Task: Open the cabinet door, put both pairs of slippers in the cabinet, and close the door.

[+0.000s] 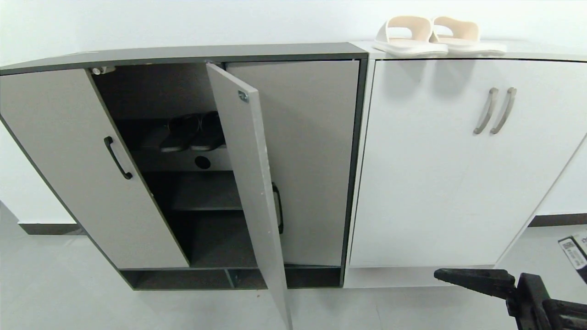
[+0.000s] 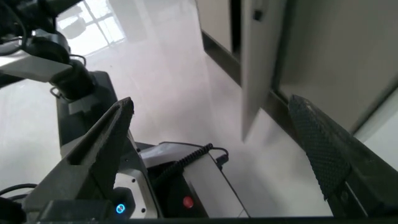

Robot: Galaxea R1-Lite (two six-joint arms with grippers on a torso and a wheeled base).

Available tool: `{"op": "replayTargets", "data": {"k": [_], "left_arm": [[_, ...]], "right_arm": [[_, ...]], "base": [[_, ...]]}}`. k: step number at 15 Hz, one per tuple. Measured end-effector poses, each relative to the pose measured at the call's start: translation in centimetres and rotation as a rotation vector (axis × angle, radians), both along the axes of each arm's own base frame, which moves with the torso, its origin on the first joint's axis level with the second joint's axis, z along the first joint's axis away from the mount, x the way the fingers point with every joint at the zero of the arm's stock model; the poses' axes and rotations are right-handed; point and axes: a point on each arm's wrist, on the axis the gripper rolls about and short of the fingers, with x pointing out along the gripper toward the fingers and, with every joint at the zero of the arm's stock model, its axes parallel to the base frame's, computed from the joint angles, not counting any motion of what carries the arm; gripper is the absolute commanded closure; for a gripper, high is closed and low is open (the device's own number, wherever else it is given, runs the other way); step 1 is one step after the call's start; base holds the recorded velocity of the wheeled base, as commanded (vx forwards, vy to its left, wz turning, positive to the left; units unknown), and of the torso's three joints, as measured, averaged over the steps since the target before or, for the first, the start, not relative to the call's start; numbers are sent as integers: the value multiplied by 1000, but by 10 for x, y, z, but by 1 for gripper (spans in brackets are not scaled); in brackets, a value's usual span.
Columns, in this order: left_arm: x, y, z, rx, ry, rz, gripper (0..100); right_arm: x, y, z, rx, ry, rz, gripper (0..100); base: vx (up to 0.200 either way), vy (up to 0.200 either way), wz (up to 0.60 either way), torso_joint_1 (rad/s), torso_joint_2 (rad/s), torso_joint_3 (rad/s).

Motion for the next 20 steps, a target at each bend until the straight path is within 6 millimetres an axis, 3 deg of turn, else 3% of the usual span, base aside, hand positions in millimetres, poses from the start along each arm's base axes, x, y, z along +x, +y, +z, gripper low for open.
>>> {"op": "replayTargets", "data": {"k": [10,14,20], "left_arm": [[0,0,0,0,0,0,100],[0,0,0,1,0,-1,100],[0,0,0,1,0,-1,100]], "right_arm": [[2,2,-4,-16,18,2,0],[2,2,-4,-17,19,1,0],[2,2,-5,-21,22,-2,0]], "base": [[0,-200,0,3,3,4],[0,0,0,0,0,0],[0,0,0,106,-321,-260]]}}
